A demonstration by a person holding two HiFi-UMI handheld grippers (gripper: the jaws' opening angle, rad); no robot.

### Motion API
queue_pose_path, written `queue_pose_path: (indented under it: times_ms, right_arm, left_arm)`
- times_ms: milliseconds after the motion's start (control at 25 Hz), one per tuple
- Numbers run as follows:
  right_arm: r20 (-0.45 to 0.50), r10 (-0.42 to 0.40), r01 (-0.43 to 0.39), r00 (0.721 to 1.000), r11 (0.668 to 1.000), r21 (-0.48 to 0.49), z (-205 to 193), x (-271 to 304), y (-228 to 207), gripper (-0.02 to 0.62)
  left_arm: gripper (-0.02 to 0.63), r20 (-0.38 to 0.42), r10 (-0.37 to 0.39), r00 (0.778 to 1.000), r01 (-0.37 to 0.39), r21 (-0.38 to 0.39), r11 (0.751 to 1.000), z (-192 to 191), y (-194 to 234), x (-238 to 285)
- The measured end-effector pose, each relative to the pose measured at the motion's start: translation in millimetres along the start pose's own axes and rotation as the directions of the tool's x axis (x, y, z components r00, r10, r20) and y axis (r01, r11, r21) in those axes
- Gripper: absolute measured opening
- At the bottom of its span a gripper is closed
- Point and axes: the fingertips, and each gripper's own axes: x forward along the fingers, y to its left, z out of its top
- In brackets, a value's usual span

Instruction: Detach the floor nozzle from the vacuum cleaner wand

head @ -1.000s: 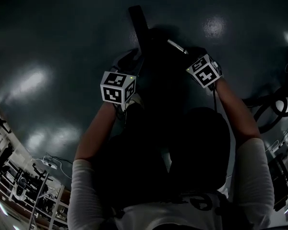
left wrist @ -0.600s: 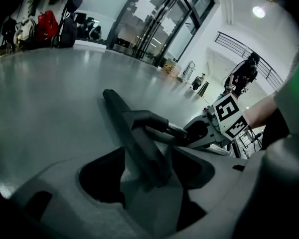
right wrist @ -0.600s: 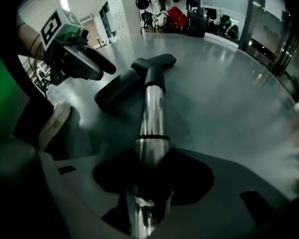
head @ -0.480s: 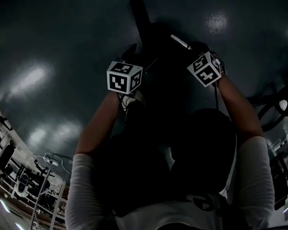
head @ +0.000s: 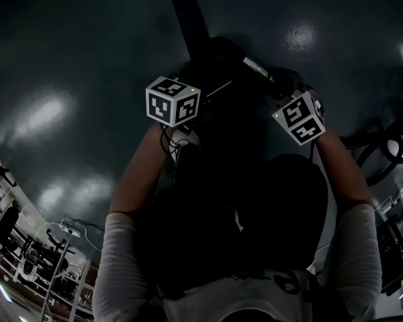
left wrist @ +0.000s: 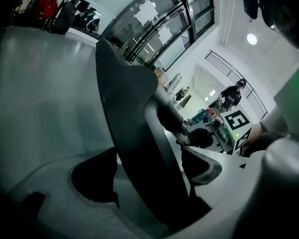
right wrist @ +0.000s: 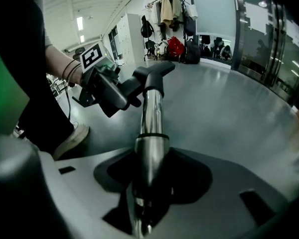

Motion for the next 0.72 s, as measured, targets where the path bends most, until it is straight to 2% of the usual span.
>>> queue_pose_path:
  times_ms: [40,120,200,360,520,720]
  right_arm:
    - [0.011,-0.001,0.001,1.0,1.0,-0.004,5.2,-6.5,0.8,0.184]
    - [0.032,-0.01,0.01,0.999,1.0,-0.008,16.2,-19.9,1.6,0.184]
    - [0.056,-0.029,0.029,0.998,1.0,-0.005,25.8,-35.1,-0.1,0.184]
    - [0.127,-0.059,0.06,0.99,0.998,0.0,50.9,-72.1,-2.1,0.184]
    - [0.217,-0.106,0.107,0.971,0.994,0.005,112.7,-128.8,-4.9,0.184]
    - [0.31,-0.135,0.132,0.941,0.991,0.03,199.4,-264.1,10.1,0.184]
  left_arm:
    - [0.392,0.022,-0.021,1.0,0.022,-0.025,0.999,8.7,-9.2,-1.7]
    - [0.22,0.051,-0.051,0.997,0.056,-0.096,0.994,23.7,-25.7,-7.0]
    - [0.171,0.085,-0.079,0.993,0.091,-0.147,0.985,38.5,-41.2,-14.3]
    - [0.147,0.111,-0.095,0.989,0.108,-0.127,0.986,73.0,-76.2,-37.7]
    - [0.135,0.142,-0.029,0.989,0.039,-0.065,0.997,136.5,-117.6,-92.0]
    - [0.126,0.177,0.006,0.984,-0.023,0.095,0.995,230.5,-234.5,-184.4]
